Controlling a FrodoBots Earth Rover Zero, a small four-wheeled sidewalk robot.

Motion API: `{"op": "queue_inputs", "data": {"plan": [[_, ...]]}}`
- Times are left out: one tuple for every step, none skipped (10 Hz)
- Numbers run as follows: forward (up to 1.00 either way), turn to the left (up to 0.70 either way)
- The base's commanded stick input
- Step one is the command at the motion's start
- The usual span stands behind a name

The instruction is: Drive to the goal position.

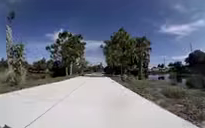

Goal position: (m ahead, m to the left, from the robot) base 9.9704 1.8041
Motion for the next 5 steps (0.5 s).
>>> {"op": "queue_inputs", "data": {"plan": [[0.85,0.00],[0.85,0.00],[0.85,0.00],[0.85,0.00],[0.85,0.00]]}}
